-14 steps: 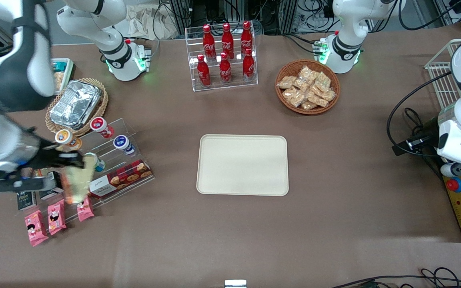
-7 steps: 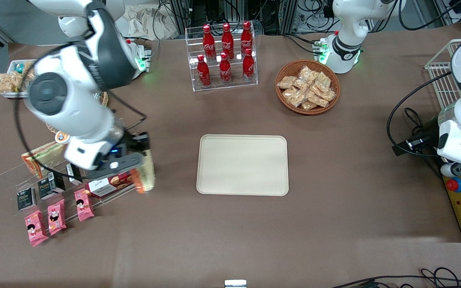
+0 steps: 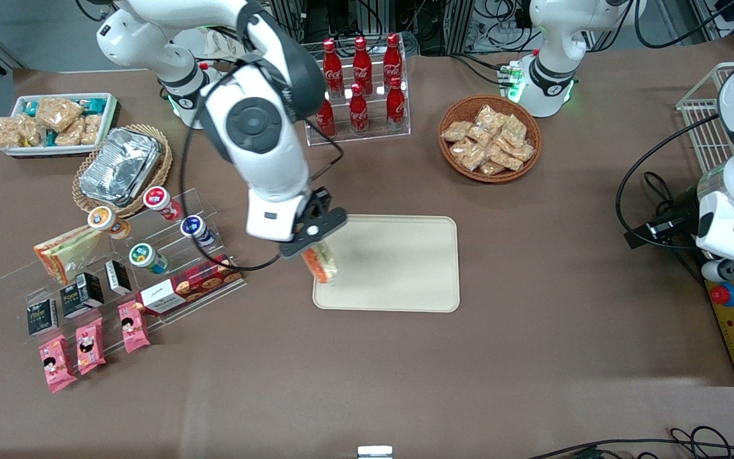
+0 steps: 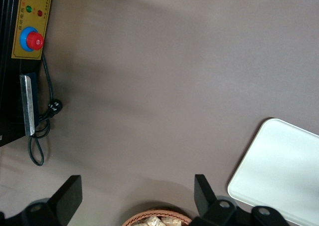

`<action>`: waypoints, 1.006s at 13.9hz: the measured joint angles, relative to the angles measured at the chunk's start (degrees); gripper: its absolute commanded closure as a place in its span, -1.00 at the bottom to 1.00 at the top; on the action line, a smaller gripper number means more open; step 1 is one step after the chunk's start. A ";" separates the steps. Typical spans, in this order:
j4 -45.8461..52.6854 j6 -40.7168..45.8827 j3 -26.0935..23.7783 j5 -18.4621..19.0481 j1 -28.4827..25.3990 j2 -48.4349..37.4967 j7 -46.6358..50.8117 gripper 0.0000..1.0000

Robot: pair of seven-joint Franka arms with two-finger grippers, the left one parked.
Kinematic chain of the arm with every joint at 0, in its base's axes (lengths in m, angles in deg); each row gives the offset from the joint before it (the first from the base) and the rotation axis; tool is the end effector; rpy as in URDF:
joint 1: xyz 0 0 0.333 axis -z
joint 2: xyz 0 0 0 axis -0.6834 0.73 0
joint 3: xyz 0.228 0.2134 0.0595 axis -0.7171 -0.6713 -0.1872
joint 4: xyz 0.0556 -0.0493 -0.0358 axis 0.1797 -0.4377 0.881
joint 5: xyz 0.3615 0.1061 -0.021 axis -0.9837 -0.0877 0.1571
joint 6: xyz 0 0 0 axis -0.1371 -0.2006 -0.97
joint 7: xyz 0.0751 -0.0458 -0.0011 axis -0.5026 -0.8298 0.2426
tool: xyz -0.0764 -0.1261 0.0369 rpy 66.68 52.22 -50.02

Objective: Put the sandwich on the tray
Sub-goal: 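Carry the sandwich over the cream tray with the right gripper, then lower the sandwich onto the tray and open the right gripper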

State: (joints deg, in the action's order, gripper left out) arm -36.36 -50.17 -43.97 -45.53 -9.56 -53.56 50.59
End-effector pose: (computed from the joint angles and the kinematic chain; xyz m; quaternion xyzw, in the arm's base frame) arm 0.5330 0.4079 0.4287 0.9507 0.3099 -0.0009 0.0072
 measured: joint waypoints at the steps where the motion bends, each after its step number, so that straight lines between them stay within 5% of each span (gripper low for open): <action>1: -0.03 -1.58 0.02 0.06 -1.07 1.04 -0.88 0.05; 8: -0.30 -15.38 0.02 0.75 -3.96 11.57 -14.45 0.06; 14: -0.51 -23.85 -0.01 3.05 -7.70 19.75 -16.67 0.06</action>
State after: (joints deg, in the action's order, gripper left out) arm -36.87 -74.01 -43.98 -42.48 -17.27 -33.81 33.92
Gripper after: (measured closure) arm 0.529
